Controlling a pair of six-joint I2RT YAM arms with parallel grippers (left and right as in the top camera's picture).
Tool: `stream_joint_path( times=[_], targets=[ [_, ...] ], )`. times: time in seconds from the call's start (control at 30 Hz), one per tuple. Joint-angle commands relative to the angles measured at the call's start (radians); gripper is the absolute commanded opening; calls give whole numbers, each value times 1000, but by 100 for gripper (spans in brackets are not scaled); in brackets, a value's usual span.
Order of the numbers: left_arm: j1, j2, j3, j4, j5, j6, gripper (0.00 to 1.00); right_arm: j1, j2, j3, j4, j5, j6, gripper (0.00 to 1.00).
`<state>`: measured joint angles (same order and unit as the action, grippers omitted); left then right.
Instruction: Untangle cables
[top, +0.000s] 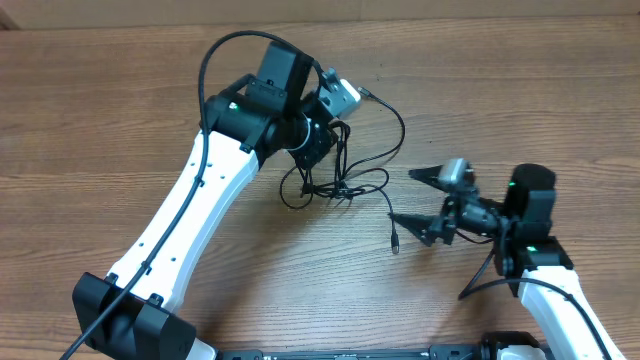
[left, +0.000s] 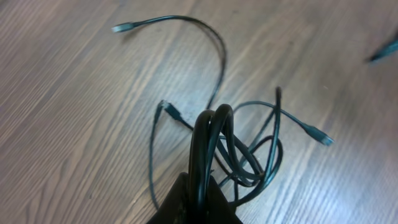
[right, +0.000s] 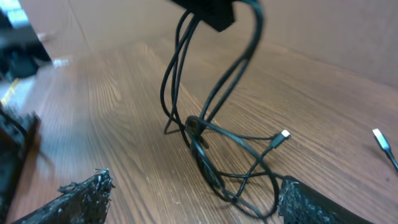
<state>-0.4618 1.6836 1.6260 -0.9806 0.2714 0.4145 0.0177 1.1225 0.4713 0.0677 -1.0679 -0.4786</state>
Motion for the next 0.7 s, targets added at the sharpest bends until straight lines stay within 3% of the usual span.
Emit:
stream_joint_path(
  times=[0.0, 0.67],
  targets=[
    [-26, -3, 20, -13, 73, 111, 4, 71, 2, 8, 4, 138, -98, 84],
    [-117, -3, 20, -6, 148, 170, 5, 198, 144, 8, 9, 195, -100, 73]
  ],
)
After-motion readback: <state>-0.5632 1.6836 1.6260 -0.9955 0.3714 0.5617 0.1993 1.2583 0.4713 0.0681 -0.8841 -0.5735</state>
